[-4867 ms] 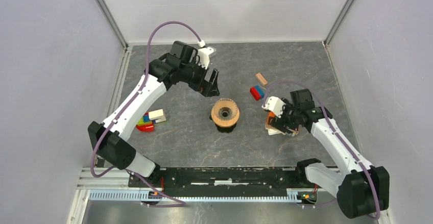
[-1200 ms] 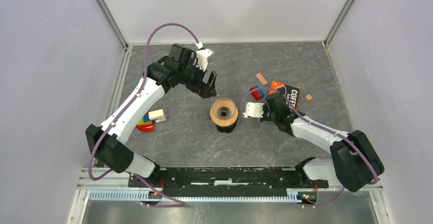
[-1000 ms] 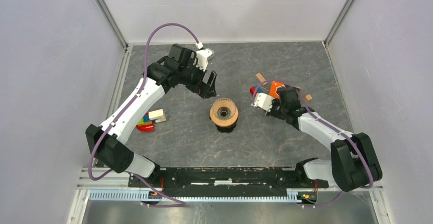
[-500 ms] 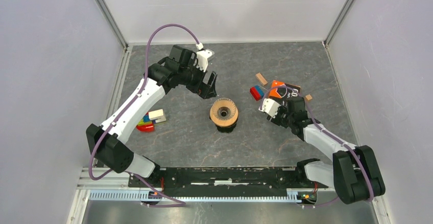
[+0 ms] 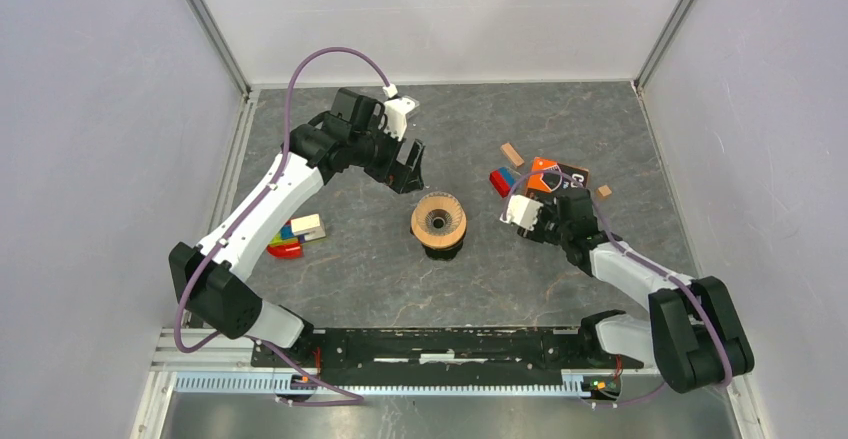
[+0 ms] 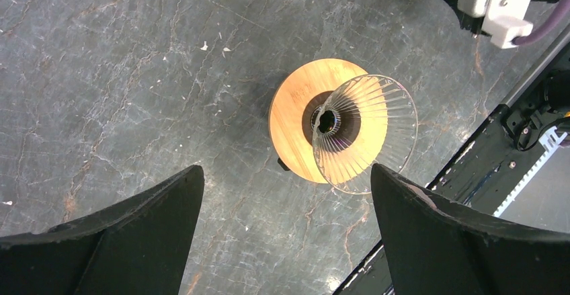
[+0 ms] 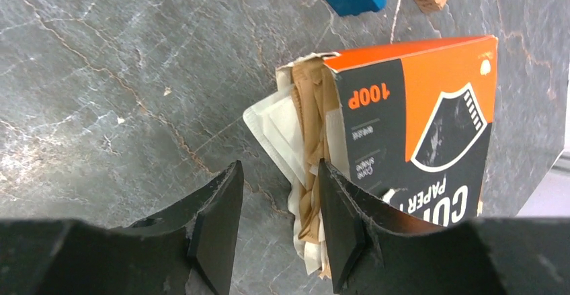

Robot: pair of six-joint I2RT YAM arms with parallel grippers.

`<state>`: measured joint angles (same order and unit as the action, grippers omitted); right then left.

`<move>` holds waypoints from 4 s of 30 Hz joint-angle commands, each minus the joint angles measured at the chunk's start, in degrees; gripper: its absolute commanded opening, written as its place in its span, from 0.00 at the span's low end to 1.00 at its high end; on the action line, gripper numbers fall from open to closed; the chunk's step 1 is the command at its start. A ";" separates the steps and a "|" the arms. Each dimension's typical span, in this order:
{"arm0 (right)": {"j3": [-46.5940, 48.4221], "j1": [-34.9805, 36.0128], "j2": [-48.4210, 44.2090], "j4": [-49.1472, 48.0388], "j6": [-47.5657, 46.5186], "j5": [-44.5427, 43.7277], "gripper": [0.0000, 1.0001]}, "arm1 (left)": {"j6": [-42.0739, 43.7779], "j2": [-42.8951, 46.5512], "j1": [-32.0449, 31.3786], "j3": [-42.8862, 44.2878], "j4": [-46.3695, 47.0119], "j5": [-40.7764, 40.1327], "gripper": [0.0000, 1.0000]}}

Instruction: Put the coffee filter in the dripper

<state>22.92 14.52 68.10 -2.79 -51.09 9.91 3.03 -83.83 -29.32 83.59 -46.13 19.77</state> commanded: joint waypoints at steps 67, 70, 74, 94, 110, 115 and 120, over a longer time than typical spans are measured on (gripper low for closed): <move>-9.73 15.95 8.33 -22.49 -18.32 -19.81 0.53 | 1.39 -2.03 0.32 0.31 1.42 0.31 1.00; -11.67 16.32 11.55 -28.16 -22.23 -23.15 0.51 | 1.21 -2.74 0.29 0.88 1.05 0.44 1.00; -13.56 16.37 16.25 -34.40 -26.45 -26.61 0.48 | 1.40 -3.02 0.30 1.05 1.04 0.28 1.00; -1.81 15.08 6.67 -12.21 -14.58 -16.74 0.00 | 1.58 -2.96 0.32 0.43 1.04 0.79 1.00; 12.99 1.23 13.35 3.79 -8.14 -4.70 0.01 | 1.49 -2.20 0.27 0.44 1.04 1.74 1.00; 15.36 -1.12 15.97 6.15 -4.88 0.67 0.09 | 1.54 -2.02 0.32 0.31 1.04 1.92 1.00; 14.18 -1.29 15.32 4.80 -3.71 2.10 0.18 | 1.76 -1.76 0.29 0.12 1.04 1.94 1.00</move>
<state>35.79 13.39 84.07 2.20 -57.17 8.12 3.05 -87.26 -29.32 83.07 -46.19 20.03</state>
